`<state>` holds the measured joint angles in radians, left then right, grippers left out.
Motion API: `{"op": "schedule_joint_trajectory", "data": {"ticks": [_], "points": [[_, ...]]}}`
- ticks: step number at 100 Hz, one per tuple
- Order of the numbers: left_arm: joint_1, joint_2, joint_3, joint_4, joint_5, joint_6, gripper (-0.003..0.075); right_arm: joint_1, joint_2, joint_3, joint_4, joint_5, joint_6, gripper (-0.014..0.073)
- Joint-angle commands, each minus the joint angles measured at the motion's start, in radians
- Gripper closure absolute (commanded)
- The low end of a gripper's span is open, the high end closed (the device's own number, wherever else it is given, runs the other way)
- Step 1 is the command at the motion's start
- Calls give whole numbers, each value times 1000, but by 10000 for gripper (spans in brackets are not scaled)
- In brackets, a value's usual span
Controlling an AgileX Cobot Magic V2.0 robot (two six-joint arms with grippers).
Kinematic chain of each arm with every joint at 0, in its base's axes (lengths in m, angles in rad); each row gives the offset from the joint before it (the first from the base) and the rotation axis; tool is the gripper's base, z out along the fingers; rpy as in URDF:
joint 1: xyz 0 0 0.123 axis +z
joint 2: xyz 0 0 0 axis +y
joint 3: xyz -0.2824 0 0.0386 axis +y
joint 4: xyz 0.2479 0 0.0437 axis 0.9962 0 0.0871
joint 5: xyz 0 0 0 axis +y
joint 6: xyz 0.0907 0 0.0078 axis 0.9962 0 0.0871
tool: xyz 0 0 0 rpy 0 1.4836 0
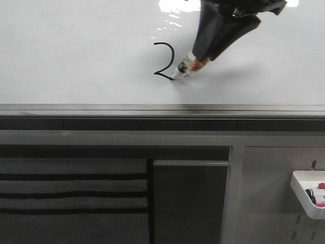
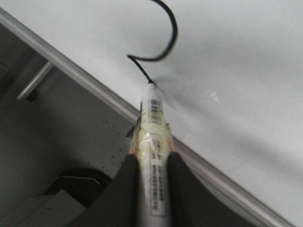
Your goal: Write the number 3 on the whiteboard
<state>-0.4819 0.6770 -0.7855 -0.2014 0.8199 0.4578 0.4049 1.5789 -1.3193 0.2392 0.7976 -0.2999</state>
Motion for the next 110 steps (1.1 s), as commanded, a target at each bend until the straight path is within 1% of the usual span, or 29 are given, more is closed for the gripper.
{"op": "schedule_joint_trajectory", "data": {"ticks": [1, 10, 23, 29, 37, 39, 46, 56, 63, 72, 82, 94, 101, 110], "points": [[2, -1, -27, -16, -72, -11, 353, -9, -43, 9, -33, -13, 5, 641], [2, -1, -27, -16, -72, -11, 353, 40, -33, 42, -26, -109, 5, 641], [2, 1, -27, -16, -72, -11, 353, 104, -3, 17, -22, -253, 5, 641], [2, 10, -27, -16, -70, -9, 353, 117, 1, -16, -19, -249, 5, 641], [2, 39, -27, -34, -56, 36, 353, 132, -14, -47, -12, -150, -2, 641], [2, 51, -29, -42, -48, 57, 353, 137, -27, -49, -12, -125, -14, 641], [2, 98, -41, -110, -2, 149, 353, 178, -79, -24, -7, -54, -124, 641], [2, 169, -74, -237, 71, 318, 353, 266, -175, 31, -6, -1, -283, 641], [2, 216, -97, -317, 99, 414, 353, 317, -234, 64, -6, 2, -345, 641], [2, 265, -116, -414, 101, 534, 353, 362, -281, 71, -6, 0, -384, 641], [2, 310, -129, -509, 101, 678, 353, 380, -314, 71, -6, -3, -493, 641], [2, 365, -153, -607, 101, 810, 353, 383, -320, 71, -6, -3, -547, 641], [2, 393, -171, -640, 101, 858, 353, 383, -320, 71, -6, -3, -564, 641], [-3, 429, -194, -644, 101, 880, 353, 383, -320, 71, -6, -5, -591, 641]]}}
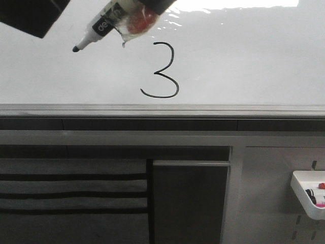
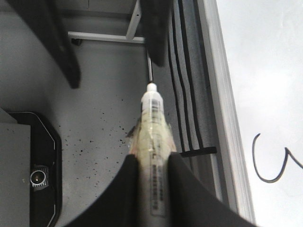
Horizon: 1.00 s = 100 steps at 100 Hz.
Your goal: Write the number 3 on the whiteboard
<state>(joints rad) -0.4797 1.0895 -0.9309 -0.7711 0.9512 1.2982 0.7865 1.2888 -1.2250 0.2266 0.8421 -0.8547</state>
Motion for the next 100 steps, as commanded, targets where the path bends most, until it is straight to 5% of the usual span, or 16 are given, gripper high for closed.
{"op": "schedule_joint_trajectory", "data": {"ticks": [1, 36, 77, 100], "points": [[-8, 22, -52, -74, -30, 41, 353, 1, -30, -24, 6, -51, -36, 641], [-86, 150, -134, -16, -45, 45, 359, 1, -30, -24, 6, -66, -36, 641], [-86, 152, -136, 10, -47, 45, 678, 1, -16, -24, 9, -20, -36, 641], [-86, 152, -136, 10, -49, 45, 738, 1, -6, -24, 9, -20, -34, 629]]}}
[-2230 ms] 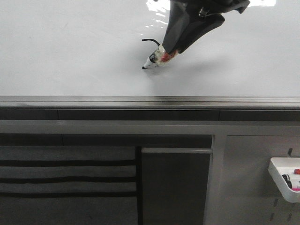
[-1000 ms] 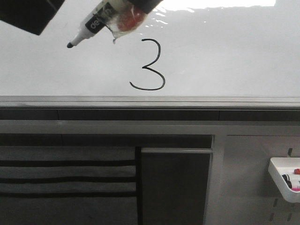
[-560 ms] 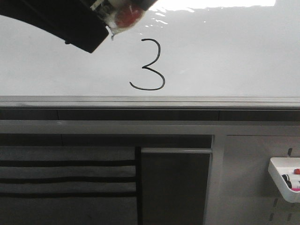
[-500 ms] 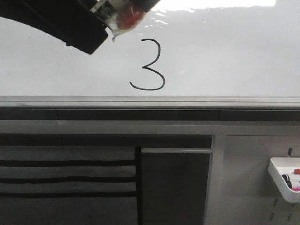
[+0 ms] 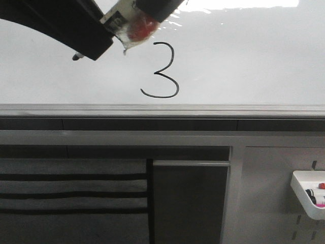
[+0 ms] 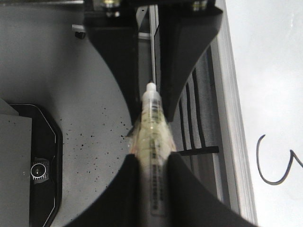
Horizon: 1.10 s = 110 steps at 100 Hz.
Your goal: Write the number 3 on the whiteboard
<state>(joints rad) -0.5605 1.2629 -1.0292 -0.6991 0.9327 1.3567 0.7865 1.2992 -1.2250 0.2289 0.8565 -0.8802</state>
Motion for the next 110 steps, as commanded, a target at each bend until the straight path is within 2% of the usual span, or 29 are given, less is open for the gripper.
{"op": "schedule_joint_trajectory", "data": {"ticks": [1, 7, 22, 31, 45, 58, 71, 82, 110], "points": [[-5, -21, -38, -62, -33, -13, 738, 1, -16, -24, 6, -37, -8, 622], [-5, -21, -38, -62, -38, -13, 738, 1, -16, -24, 6, -38, -6, 568], [2, -20, -38, -61, -103, -28, 738, -13, -16, -30, 2, -45, 50, 347], [29, -14, -36, -57, -170, -67, 738, -56, -35, -49, -45, -38, 137, 279], [123, 14, -9, -57, -309, -152, 738, -175, -102, -67, -118, -32, 307, 275], [226, 62, 45, -71, -478, -270, 738, -297, -158, -67, -118, 17, 337, 275], [301, 119, 70, -155, -629, -366, 738, -353, -187, -67, -118, 54, 342, 275], [339, 161, 70, -249, -681, -371, 738, -357, -192, -67, -118, 74, 342, 275], [348, 209, 70, -256, -685, -371, 738, -357, -192, -67, -118, 89, 342, 275]]}}
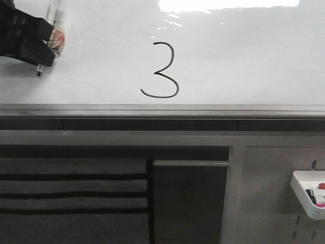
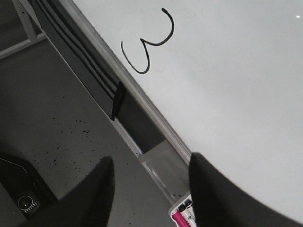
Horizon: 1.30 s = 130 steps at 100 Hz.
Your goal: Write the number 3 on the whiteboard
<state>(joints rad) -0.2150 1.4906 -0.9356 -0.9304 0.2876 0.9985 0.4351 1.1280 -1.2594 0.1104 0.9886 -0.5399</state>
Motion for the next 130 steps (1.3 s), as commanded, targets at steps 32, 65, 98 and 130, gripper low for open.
{"op": "schedule_joint_trajectory", "data": {"ticks": [32, 65, 98, 130], "points": [[3, -24, -23, -18, -30, -10, 545, -8, -21, -33, -1, -22, 49, 275], [35, -194, -25, 19, 57, -10, 319, -34, -106, -5, -165, 55, 401, 275], [162, -585, -21, 292, 385, -224, 344, -187, -423, 296, -165, -152, 563, 275], [250, -920, 175, 478, 229, -429, 559, -186, -716, 515, -154, -276, 638, 662]]}}
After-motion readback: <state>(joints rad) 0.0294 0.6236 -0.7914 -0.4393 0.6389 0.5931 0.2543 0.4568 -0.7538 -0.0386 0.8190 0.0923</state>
